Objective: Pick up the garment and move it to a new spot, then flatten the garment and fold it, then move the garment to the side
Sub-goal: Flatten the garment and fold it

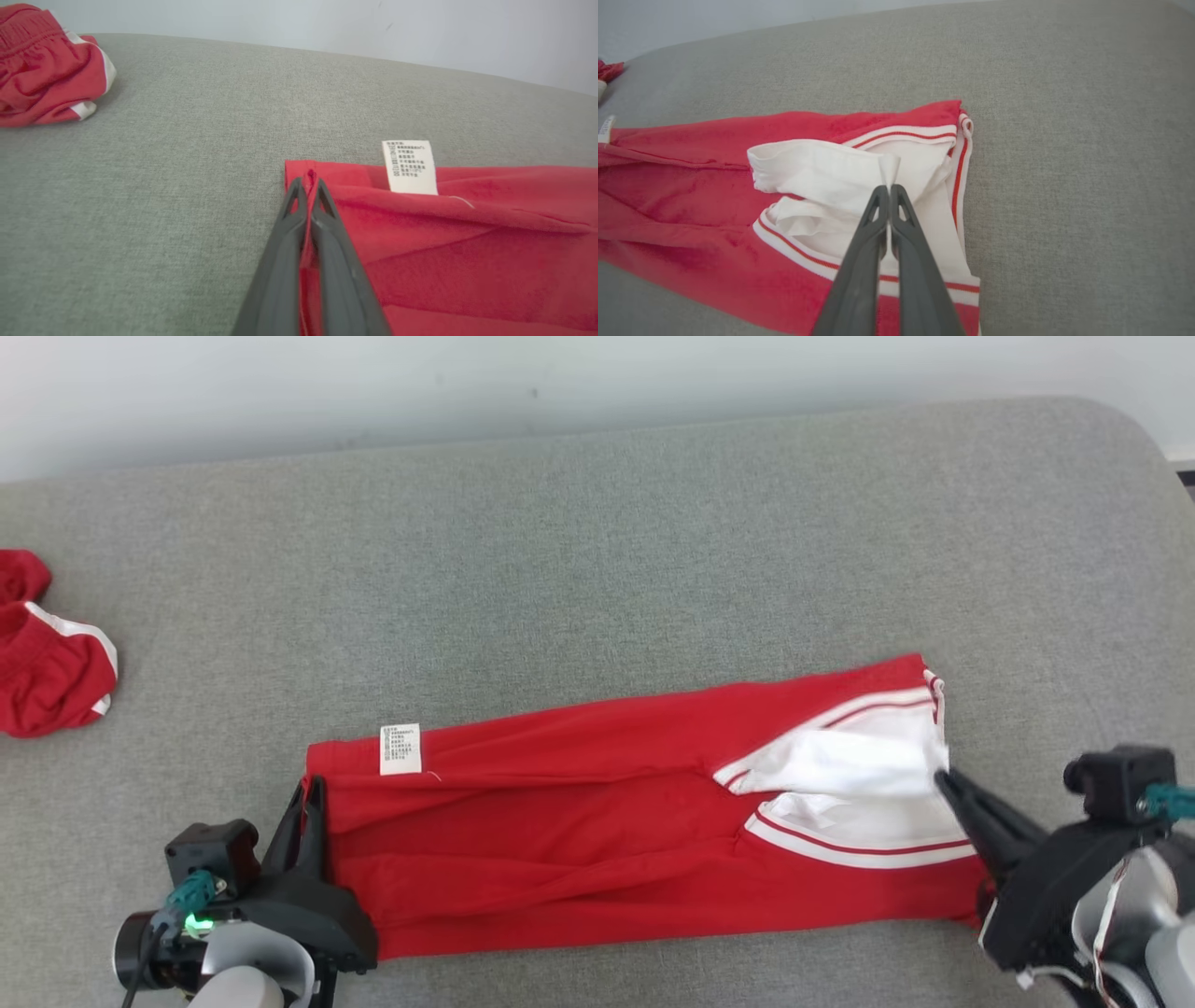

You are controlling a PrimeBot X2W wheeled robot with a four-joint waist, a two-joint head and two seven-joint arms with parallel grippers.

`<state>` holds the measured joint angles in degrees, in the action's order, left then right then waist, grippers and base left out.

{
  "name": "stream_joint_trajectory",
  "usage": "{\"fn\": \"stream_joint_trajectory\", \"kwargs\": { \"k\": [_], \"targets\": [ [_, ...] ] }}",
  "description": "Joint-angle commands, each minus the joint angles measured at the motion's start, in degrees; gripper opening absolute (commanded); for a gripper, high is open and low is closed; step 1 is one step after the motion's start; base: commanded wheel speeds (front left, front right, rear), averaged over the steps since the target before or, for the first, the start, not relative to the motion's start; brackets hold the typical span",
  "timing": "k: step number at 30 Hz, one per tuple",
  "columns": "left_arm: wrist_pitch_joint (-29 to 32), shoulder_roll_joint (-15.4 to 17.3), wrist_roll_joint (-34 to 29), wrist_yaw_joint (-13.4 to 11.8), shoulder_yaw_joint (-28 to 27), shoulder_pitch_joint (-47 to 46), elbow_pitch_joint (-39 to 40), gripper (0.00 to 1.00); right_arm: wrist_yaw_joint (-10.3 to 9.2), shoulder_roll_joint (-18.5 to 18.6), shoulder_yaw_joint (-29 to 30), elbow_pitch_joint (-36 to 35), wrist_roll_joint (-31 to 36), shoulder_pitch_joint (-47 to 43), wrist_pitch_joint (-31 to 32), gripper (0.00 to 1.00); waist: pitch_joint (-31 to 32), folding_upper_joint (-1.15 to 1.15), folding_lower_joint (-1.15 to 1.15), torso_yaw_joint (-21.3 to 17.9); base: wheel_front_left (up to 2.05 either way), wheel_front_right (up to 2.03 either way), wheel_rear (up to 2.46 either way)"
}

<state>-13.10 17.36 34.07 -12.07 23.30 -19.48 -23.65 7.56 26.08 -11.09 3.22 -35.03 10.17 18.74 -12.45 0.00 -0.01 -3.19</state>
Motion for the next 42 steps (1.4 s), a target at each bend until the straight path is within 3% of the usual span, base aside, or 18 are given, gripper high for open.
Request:
{"fn": "stream_joint_trajectory", "kwargs": {
  "k": [1, 2, 3, 4, 5, 6, 10, 14, 20, 26, 34, 42],
  "targets": [
    [-0.52, -0.27, -0.13, 0.18, 0.14, 1.00, -0.36, 0.27, -0.12, -0.53, 1.12, -0.78, 1.22, -1.71, 1.17, 0.00, 0.47, 0.00, 0.01, 0.03, 0.00, 0.00, 0.00],
    [-0.61, -0.33, -0.04, 0.27, 0.16, 1.21, -0.52, 0.72, -0.12, -0.90, 1.55, -1.13, 1.74, -2.45, 1.85, 0.00, 0.59, 0.00, 0.01, -0.01, 0.00, 0.00, 0.00],
    [-0.71, -0.39, 0.11, 0.29, 0.07, 1.29, -0.71, 1.00, -0.12, -1.56, 2.11, -1.18, 1.97, -3.22, 2.63, 0.00, 0.68, 0.00, 0.01, -0.06, 0.00, 0.00, 0.00],
    [-0.84, -0.53, 0.25, 0.42, -0.07, 1.32, -0.80, 1.00, -0.12, -2.03, 2.32, -1.39, 2.36, -3.71, 3.28, 0.00, 0.77, 0.00, 0.01, -0.10, 0.00, 0.00, 0.00],
    [-1.11, -0.70, 0.28, 0.57, -0.29, 1.41, -0.85, 1.00, -0.12, -2.41, 2.45, -1.45, 2.60, -4.09, 4.02, 0.65, 0.86, 0.00, 0.01, -0.15, 0.00, 0.00, 0.00],
    [-1.27, -1.03, 0.72, 0.54, -0.82, 1.71, -0.84, 1.00, -0.12, -2.68, 2.49, -1.50, 3.04, -4.45, 4.65, 1.00, 0.98, 0.00, 0.01, -0.20, 0.00, 0.00, 0.00],
    [-2.02, -1.87, -0.06, 0.10, -3.60, 3.49, 0.79, 1.00, -0.12, -3.58, 2.97, -1.31, 4.71, -5.61, 6.24, 1.00, 1.66, 0.00, 0.01, -0.28, 0.00, 0.00, 0.00],
    [-2.08, -3.74, -2.53, 1.44, -8.57, 5.74, 6.69, 1.00, -0.12, -4.66, 4.16, -1.29, 5.10, -6.15, 7.51, 1.00, 2.29, 0.00, 0.01, -0.03, 0.00, 0.00, 0.00],
    [-2.06, -9.15, -10.73, 6.85, -18.24, 12.88, 16.56, 1.00, -0.12, -6.09, 7.64, -1.48, 5.20, -4.59, 10.13, 1.00, 3.75, 0.00, 0.01, 0.21, 0.00, 0.00, 0.00],
    [-2.07, -13.31, -16.24, 12.46, -24.49, 17.66, 20.39, 1.00, -0.12, -8.02, 10.77, 1.33, 6.42, -0.65, 14.11, 1.00, 5.05, 0.00, 0.01, 0.96, 0.00, 0.00, 0.00],
    [-2.07, -14.44, -19.72, 15.97, -26.41, 19.76, 19.15, 1.00, -0.12, -10.08, 12.06, 9.34, 9.26, 4.60, 15.07, 1.00, 4.75, 0.00, 0.01, 3.18, 0.00, 0.00, 0.00],
    [-2.08, -14.47, -19.47, 15.66, -24.85, 18.82, 18.35, 1.00, -0.12, -12.10, 15.53, 19.61, 13.10, 8.34, 12.29, 1.00, 3.11, 0.00, 0.01, 5.83, 0.00, 0.00, 0.00]
  ]
}}
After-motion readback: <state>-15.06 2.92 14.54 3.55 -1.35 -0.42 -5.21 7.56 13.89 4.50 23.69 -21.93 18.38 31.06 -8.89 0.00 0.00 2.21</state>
